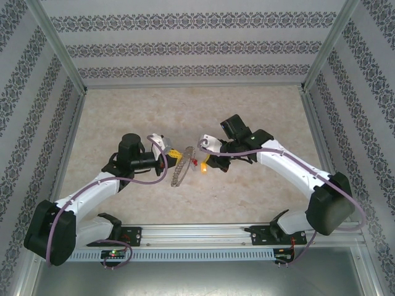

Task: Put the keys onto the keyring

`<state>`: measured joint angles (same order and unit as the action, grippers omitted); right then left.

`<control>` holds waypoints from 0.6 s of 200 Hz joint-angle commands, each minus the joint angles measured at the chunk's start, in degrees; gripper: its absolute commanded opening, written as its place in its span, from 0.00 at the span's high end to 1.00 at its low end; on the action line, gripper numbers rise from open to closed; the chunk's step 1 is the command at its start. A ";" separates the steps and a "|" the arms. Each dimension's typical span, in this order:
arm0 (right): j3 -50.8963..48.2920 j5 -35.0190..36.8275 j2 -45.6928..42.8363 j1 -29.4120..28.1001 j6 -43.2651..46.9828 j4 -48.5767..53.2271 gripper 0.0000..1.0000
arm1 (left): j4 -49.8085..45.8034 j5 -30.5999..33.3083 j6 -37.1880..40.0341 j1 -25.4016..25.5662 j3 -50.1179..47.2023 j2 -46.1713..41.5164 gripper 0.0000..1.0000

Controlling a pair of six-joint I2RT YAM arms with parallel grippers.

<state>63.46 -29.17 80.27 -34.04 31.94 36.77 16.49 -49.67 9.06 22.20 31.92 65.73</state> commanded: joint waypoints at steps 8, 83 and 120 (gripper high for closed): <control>2.84 -0.91 -0.68 -1.79 0.55 -1.48 1.00 | 2.51 -0.76 2.33 2.49 3.40 0.59 1.00; 7.06 -6.12 1.90 -3.95 -3.98 -0.50 1.00 | 9.00 5.88 2.72 7.47 1.21 -0.70 1.00; 8.14 -7.65 3.11 -3.51 -5.09 0.79 1.00 | 11.45 5.40 2.65 8.21 1.00 -0.48 1.00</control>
<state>69.56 -33.43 82.28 -37.74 28.60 36.40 21.21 -44.29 10.57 29.43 33.34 66.39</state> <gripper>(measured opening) 0.049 0.058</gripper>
